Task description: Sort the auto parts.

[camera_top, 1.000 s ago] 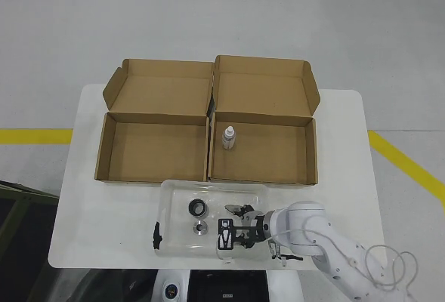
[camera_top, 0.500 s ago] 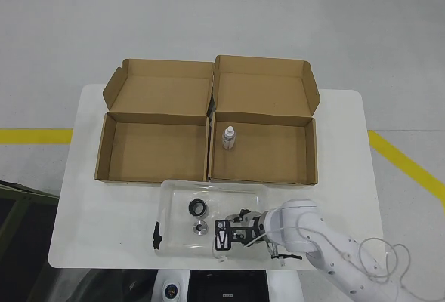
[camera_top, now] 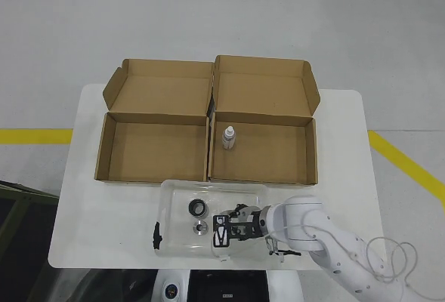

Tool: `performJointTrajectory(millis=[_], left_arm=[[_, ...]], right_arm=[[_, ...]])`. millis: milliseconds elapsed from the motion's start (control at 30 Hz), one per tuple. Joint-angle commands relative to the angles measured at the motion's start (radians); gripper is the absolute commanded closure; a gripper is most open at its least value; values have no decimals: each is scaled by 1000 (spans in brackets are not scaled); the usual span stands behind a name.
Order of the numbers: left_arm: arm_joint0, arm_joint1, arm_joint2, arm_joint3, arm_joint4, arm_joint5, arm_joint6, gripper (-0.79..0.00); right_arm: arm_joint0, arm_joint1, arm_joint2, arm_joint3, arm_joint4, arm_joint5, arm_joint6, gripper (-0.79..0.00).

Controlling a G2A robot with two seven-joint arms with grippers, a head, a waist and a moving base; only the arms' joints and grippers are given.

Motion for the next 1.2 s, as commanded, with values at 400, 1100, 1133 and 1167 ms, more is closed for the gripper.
performJointTrajectory(millis=[400,1100,1133,1167], left_arm=[[0,0,0,0,0,0,0,-785],[0,0,0,0,0,0,0,-785],[0,0,0,0,0,0,0,-785],[0,0,0,0,0,0,0,-785]], right_arm=[[-37,14,76,-56,-59,5,-286,0],[-112,37,251,-54,-162,64,-661,0],[-111,37,256,-48,-159,64,-662,0],[-109,38,261,-43,-154,65,-665,0]])
